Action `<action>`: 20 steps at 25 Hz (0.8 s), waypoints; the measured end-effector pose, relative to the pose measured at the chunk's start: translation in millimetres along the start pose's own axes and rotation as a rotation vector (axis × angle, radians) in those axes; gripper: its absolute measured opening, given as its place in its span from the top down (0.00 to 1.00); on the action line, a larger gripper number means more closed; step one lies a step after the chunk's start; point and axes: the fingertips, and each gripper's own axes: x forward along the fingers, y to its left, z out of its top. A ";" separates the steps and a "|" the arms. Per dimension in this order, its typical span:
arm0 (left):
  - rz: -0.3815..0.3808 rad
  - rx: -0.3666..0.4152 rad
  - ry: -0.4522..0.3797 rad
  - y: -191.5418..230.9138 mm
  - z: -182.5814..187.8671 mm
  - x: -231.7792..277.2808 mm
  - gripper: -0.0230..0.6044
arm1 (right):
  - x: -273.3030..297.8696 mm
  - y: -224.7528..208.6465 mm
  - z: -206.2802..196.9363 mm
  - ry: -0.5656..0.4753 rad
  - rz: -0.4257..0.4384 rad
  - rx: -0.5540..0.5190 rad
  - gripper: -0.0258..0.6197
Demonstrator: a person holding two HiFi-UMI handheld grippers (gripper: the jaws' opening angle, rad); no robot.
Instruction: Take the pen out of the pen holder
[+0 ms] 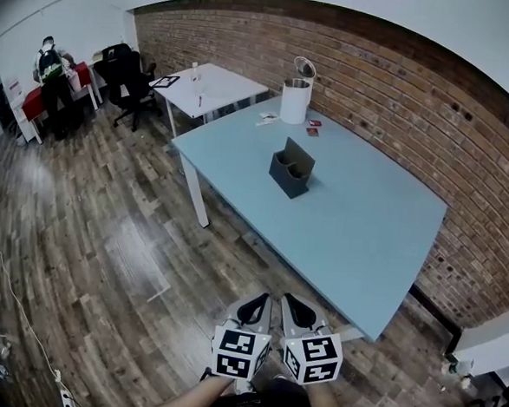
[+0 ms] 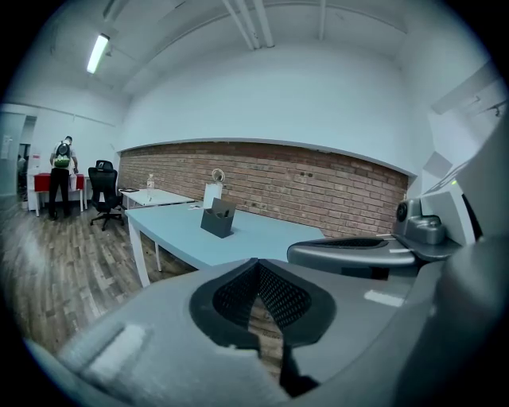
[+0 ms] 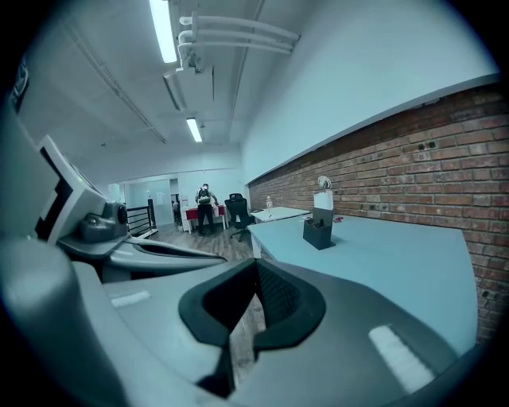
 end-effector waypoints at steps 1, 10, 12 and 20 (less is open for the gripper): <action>-0.001 0.000 -0.001 1.6 0.4 -0.1 0.97 | 1.6 1.1 0.2 0.000 0.000 0.000 0.95; -0.006 0.010 0.000 24.0 2.6 10.3 0.97 | 26.4 5.4 4.4 -0.008 0.000 -0.011 0.95; -0.007 0.017 0.002 28.1 4.5 15.7 0.97 | 33.3 2.2 6.0 -0.010 -0.002 -0.009 0.95; -0.001 0.027 0.008 49.8 15.0 48.3 0.97 | 70.2 -15.4 14.0 -0.011 0.000 -0.009 0.95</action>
